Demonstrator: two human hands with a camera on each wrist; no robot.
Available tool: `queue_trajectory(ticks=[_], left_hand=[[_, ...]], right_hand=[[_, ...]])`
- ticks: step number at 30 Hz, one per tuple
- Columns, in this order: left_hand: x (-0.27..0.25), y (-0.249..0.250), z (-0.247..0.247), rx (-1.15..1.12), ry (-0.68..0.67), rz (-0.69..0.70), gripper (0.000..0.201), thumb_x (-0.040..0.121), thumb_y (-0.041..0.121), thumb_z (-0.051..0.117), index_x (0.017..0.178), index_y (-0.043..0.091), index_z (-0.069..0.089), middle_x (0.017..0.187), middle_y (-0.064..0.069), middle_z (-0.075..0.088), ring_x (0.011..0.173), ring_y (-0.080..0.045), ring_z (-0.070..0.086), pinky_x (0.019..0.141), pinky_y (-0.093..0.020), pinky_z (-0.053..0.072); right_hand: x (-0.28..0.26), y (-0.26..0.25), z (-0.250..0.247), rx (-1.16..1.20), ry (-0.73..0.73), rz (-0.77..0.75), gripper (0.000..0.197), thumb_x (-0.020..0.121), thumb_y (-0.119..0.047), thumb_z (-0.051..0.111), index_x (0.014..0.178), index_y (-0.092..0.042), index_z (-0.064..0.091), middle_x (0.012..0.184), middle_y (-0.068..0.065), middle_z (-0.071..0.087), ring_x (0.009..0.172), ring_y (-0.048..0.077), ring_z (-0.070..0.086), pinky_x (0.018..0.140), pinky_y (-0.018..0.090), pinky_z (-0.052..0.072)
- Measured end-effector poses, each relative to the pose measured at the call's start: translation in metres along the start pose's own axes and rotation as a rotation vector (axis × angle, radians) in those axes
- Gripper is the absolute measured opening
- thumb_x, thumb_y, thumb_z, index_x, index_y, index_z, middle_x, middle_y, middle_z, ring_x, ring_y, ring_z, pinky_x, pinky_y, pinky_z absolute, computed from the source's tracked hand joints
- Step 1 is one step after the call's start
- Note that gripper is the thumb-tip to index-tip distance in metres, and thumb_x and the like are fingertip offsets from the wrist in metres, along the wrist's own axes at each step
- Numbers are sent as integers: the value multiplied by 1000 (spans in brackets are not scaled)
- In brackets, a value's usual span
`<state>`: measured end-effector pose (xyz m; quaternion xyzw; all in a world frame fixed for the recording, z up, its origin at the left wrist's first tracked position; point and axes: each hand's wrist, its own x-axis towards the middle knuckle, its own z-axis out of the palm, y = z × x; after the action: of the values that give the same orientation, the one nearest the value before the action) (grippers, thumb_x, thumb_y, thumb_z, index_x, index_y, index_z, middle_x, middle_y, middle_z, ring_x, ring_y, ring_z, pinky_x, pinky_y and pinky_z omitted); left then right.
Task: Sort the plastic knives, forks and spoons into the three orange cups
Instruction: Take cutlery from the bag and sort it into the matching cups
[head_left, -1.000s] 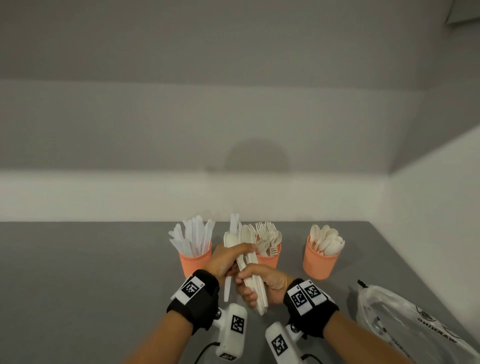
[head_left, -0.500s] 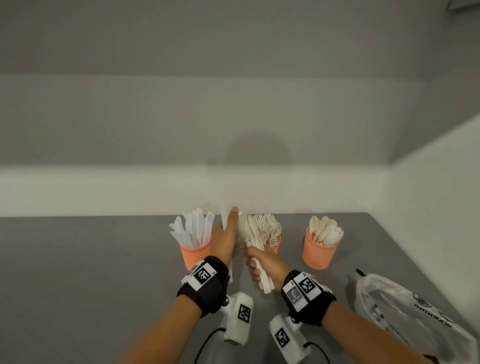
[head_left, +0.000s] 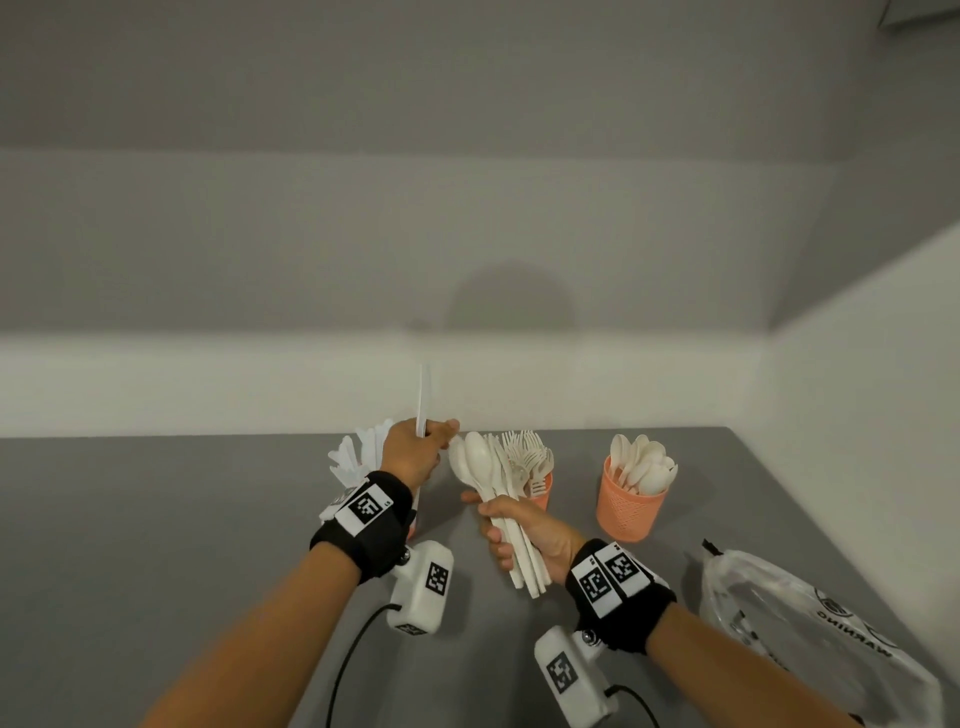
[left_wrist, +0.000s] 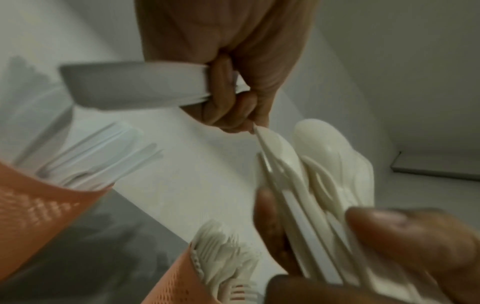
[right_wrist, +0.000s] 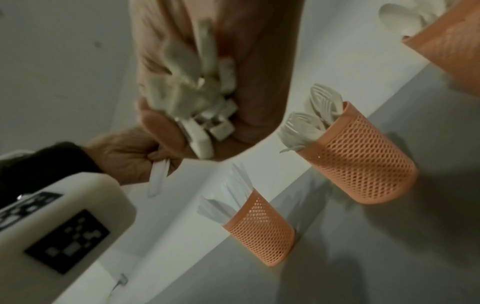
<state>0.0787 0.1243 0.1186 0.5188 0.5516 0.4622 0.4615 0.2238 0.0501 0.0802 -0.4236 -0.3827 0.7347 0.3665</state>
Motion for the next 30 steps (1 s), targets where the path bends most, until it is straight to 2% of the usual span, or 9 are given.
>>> queue_trajectory(ticks=[2, 5, 10, 13, 17, 22, 24, 27, 30], left_hand=[[4, 4, -4, 6, 79, 32, 34, 91, 22, 59, 60, 12, 49, 48, -1, 43, 30, -4, 36, 34, -13, 30], [5, 9, -8, -118, 131, -12, 33, 93, 28, 54, 64, 11, 49, 55, -4, 41, 43, -12, 35, 36, -16, 30], [-9, 4, 6, -179, -30, -72, 27, 89, 34, 58, 79, 9, 56, 60, -1, 41, 36, -4, 33, 33, -13, 26], [-17, -8, 19, -215, -30, -91, 23, 91, 29, 56, 74, 13, 59, 60, 1, 42, 46, -8, 35, 39, -15, 30], [-18, -18, 30, -160, 37, -87, 37, 97, 30, 44, 64, 15, 49, 53, 1, 41, 46, -12, 36, 48, -23, 28], [1, -19, 13, -272, 181, -91, 35, 101, 27, 33, 72, 14, 49, 65, -4, 60, 51, -15, 42, 54, -25, 33], [10, -13, -2, -345, 210, -102, 27, 101, 21, 33, 78, 13, 45, 64, -7, 57, 51, -17, 44, 51, -25, 36], [26, -5, -24, -416, 244, -60, 22, 99, 15, 35, 80, 14, 44, 59, -7, 40, 44, -15, 47, 51, -27, 41], [41, 4, -45, -280, 308, 52, 32, 94, 32, 50, 67, 14, 46, 56, -2, 37, 32, -5, 40, 48, -24, 39]], right_hand=[[0, -2, -2, 1, 49, -44, 16, 93, -15, 44, 99, -21, 57, 47, -5, 45, 33, 4, 36, 34, 14, 31], [1, -6, -8, 48, 62, -88, 14, 93, -15, 44, 88, -18, 57, 49, -5, 44, 33, 3, 33, 32, 14, 29], [3, -8, -9, 77, 44, -105, 27, 94, -15, 42, 68, -16, 51, 42, -6, 40, 32, 3, 32, 31, 13, 27], [6, -7, -6, 86, 55, -87, 24, 95, -17, 43, 71, -14, 44, 42, -6, 43, 31, 3, 33, 32, 13, 27], [11, -6, -5, 143, 84, -46, 11, 93, -18, 47, 82, -15, 47, 45, -3, 46, 30, 4, 34, 31, 14, 29], [11, -5, -13, 80, 94, 1, 4, 92, -18, 49, 90, -16, 52, 48, -3, 42, 31, 4, 33, 31, 14, 28], [15, -2, -22, 91, 112, -3, 7, 90, -19, 54, 97, -18, 52, 51, -3, 40, 33, 4, 33, 32, 15, 29], [18, -2, -28, 47, 152, -17, 10, 90, -21, 56, 93, -14, 51, 51, -3, 40, 36, 5, 35, 34, 16, 31], [17, -9, -26, -23, 205, -39, 23, 91, -19, 53, 71, -13, 46, 44, -4, 41, 34, 5, 36, 35, 16, 31]])
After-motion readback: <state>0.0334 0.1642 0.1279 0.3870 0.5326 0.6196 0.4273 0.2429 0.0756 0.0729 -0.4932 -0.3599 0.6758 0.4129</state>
